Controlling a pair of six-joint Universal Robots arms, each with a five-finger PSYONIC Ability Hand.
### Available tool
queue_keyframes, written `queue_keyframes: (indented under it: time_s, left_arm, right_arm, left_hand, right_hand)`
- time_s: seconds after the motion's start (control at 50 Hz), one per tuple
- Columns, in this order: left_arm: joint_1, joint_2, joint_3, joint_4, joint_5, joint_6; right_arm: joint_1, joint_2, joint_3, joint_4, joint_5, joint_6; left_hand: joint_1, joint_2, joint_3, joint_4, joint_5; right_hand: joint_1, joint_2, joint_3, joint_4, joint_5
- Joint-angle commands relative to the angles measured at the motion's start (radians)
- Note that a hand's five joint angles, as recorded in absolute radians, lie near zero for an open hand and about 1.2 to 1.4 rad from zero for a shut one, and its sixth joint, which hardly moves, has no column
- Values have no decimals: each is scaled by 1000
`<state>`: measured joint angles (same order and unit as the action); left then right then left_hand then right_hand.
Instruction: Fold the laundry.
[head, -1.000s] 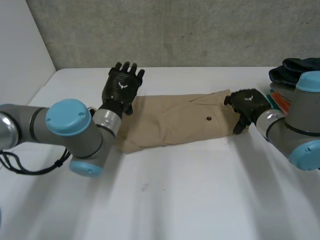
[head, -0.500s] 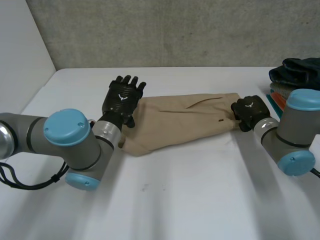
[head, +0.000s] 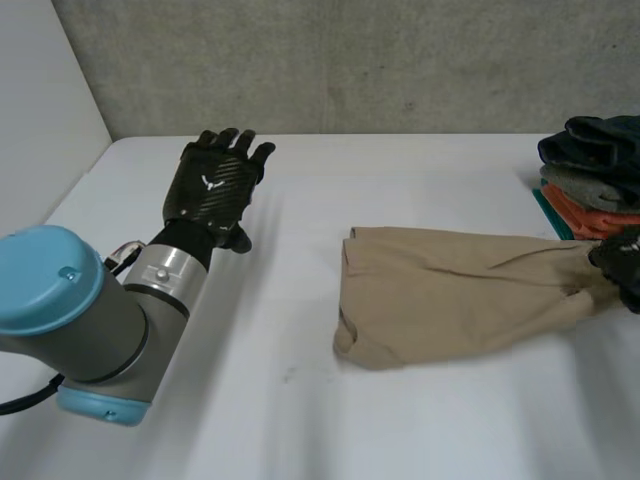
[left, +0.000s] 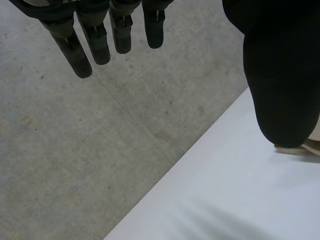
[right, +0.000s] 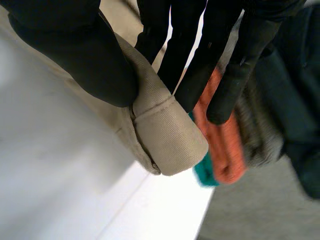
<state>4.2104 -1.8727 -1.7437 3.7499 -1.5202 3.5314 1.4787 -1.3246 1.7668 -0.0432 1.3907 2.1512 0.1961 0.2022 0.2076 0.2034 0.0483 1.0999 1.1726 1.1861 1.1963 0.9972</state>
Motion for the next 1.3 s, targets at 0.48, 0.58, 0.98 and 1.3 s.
queue_keyframes:
  time_s: [0.48,0.58,0.98,1.3]
  left_arm:
    - [-18,-3,111,-10,-6,-58]
    - [-64,-60,236,-27,-8,-75]
    - [-288,-472,720,-410,-116,-117]
    - [-305,-557,714,-697,-153,-115]
  right_arm:
    - [637,173,-43,-386,-259,105]
    - [549,7,13,-385,-256,435]
    - [298,171,-303,49,-176,813]
    - [330,421,-406,132,-156,613]
  left_hand:
    - [-22,-28,-33,-29,-48]
    - [-22,-28,-33,-29,-48]
    - [-22,-28,-33,-29,-48]
    - [-22,-28,-33,-29,-48]
  right_hand:
    - [-925,-998,-1012,-1022,-997]
    - [-925,-998,-1012,-1022,-997]
    - [-925,-998,-1012,-1022,-997]
    - [-925,-998,-1012,-1022,-997]
